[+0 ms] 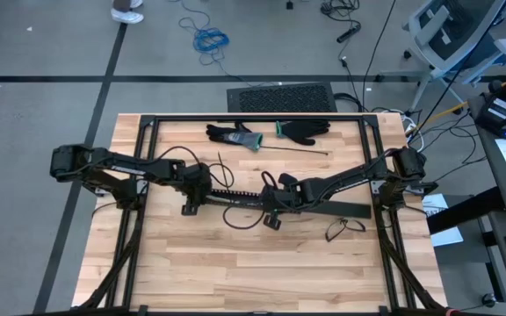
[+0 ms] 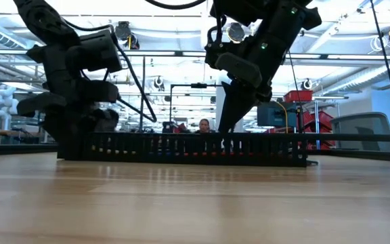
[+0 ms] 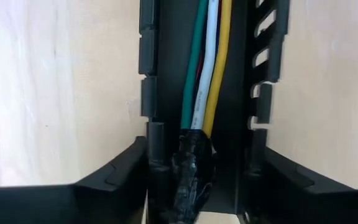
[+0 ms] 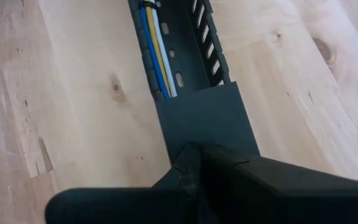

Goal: Ziptie cables
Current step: Close the black cable duct

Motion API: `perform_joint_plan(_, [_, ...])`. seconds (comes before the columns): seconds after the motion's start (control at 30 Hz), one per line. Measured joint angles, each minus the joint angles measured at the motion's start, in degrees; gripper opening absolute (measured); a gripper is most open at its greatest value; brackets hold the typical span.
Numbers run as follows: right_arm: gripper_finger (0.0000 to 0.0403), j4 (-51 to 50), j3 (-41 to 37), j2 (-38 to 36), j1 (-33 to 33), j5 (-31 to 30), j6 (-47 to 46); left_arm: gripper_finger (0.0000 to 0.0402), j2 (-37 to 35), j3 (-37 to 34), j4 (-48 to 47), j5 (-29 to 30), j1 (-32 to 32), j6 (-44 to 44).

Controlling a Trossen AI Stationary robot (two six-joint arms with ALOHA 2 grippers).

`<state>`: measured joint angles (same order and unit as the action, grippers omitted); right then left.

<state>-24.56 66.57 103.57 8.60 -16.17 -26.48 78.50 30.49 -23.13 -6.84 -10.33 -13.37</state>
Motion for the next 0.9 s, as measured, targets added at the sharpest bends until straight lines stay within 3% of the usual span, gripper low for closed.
perform_joint_plan(0.57, [0.0000, 2.63, 0.01, -4.28, -1.79, -0.41, 2.12, 0.0214, 0.09, -0.02, 0.22, 0.02, -0.04, 0.59])
perform_joint_plan(0.8, [0.0000, -14.14, 0.00, -6.08, -3.02, 0.49, -1.45, 0.0214, 0.13, -0.01, -0.52, 0.05, 0.29, 0.59])
perform_joint_plan(0.9, [0.0000, -16.11, 0.01, -6.08, -2.01, 2.66, -1.07, 0.0214, 0.13, -0.01, -0.42, 0.22, 0.97, 0.61])
